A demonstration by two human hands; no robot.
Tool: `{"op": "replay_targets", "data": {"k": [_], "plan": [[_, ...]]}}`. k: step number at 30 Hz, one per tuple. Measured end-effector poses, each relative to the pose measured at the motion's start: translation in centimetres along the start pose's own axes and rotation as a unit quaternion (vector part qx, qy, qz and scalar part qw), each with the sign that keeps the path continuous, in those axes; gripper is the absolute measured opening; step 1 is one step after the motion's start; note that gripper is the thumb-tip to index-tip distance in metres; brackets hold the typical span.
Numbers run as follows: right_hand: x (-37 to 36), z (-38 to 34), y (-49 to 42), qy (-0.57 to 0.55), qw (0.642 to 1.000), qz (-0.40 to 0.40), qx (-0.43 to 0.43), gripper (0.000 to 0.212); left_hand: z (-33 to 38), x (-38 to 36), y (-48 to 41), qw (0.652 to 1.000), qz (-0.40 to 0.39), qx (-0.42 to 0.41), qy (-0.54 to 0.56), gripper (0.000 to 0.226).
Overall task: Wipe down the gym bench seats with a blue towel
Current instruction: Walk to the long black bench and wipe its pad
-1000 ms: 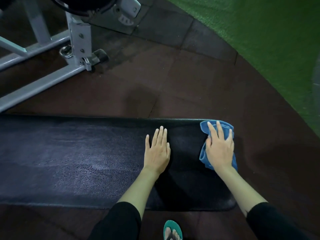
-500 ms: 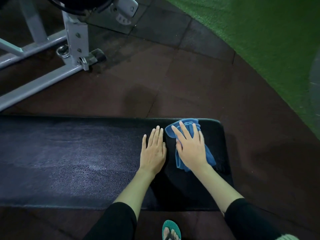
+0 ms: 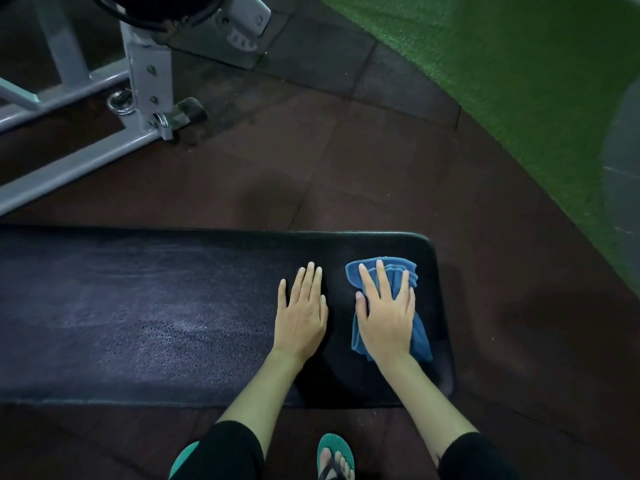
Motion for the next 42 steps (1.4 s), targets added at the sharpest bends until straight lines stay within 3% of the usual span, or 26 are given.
{"op": "replay_targets", "data": {"k": [4,18,23,27,30,35,39,42], "plan": [[0.0,0.1,1.5,0.029,0.998,-0.024,0.046,0.050,-0.4,0.0,1.8,1.000,-0.004,0.006,-0.007,0.053],[0.1,-3.6,6.2,-0.017,0.999,-0.033,-0.034,0.048,-4.0,-0.3,8.0,1.000,-0.004,-0.007,-0.006,0.052],[-0.3,-6.6,8.1,-0.007,0.998,-0.030,0.050,0.049,-4.6,-0.1,8.6,1.000,-0.002,-0.011,0.001,0.052],[0.0,-4.2,8.5,-0.013,0.992,-0.054,0.112,0.049,-4.4,-0.1,8.9,1.000,-0.005,-0.031,0.004,0.051],[0.8,-0.7,8.6,-0.003,0.996,-0.064,0.066,0.053,-3.8,0.1,8.9,0.999,-0.008,-0.048,0.007,0.052],[1.4,3.9,8.8,-0.034,0.994,-0.059,-0.081,0.051,-2.7,0.3,8.9,0.998,-0.020,-0.058,0.007,0.052],[1.3,2.8,8.7,-0.046,0.982,-0.039,-0.177,0.051,-2.3,0.4,9.1,0.998,-0.022,-0.051,0.006,0.052],[1.0,-0.1,9.1,-0.056,0.981,-0.031,-0.181,0.054,-2.7,0.3,9.5,0.999,-0.027,-0.041,-0.004,0.053]]}}
Point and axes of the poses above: each hand's wrist, its own y-axis away from the middle knuckle, its own x-axis out of the back of the hand, z = x × y, the point moved 4 cm from there along -y, towards the middle knuckle, and after that the axes turned 10 degrees about x, right-handed, at the moved point
